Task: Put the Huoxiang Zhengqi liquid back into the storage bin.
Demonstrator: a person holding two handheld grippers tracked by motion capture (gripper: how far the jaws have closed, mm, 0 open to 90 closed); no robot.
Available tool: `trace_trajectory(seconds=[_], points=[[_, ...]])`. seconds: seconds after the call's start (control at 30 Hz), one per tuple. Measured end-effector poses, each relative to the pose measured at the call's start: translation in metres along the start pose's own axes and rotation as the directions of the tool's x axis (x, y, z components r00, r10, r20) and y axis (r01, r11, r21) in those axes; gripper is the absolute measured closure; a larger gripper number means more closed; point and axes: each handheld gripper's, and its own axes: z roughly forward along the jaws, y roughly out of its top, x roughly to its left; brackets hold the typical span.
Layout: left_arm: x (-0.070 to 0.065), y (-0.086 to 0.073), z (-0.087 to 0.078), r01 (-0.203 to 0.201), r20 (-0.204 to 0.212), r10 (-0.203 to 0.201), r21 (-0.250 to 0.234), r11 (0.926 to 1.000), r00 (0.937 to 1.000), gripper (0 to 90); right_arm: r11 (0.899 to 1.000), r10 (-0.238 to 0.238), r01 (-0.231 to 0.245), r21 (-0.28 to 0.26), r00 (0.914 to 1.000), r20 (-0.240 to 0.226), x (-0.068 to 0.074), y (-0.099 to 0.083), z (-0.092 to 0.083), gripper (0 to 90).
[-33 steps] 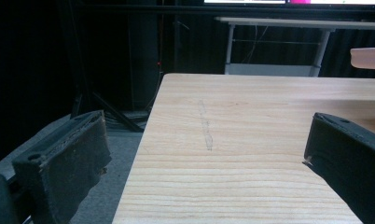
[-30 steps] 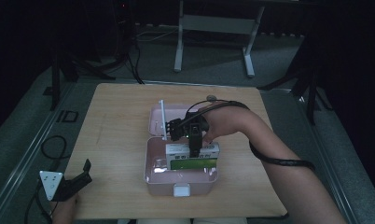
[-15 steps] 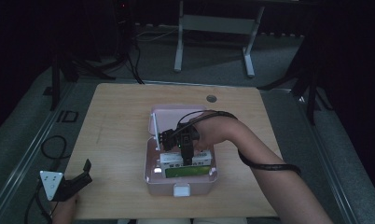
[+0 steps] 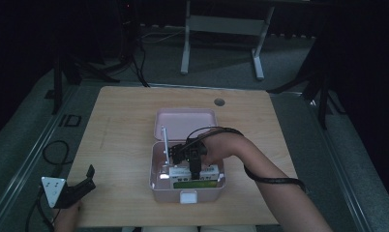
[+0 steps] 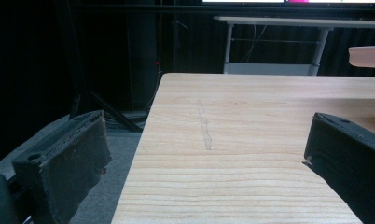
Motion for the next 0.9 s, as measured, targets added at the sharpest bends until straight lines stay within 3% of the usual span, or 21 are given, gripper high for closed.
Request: trace_trajectory(seconds=[0.23,0.53,0.9], points=[[0.0,0.0,0.0,-0.002,0.002,0.002,0.004,1.0,1.0,0.4,1.0,0.014,-0.014,0.011,0.9998,-0.015,-0.004,-0.002,0.024,62.1],[0.0,0.0,0.0,-0.003,0.002,0.003,0.005,1.0,1.0,0.4,1.0,0.028,-0.028,0.01,0.9993,-0.024,-0.007,-0.007,0.041,62.1],[0.0,0.0,0.001,-0.003,0.002,0.003,0.006,1.0,1.0,0.4,0.999,0.03,-0.03,-0.02,0.9995,-0.012,-0.005,-0.011,0.037,59.3]])
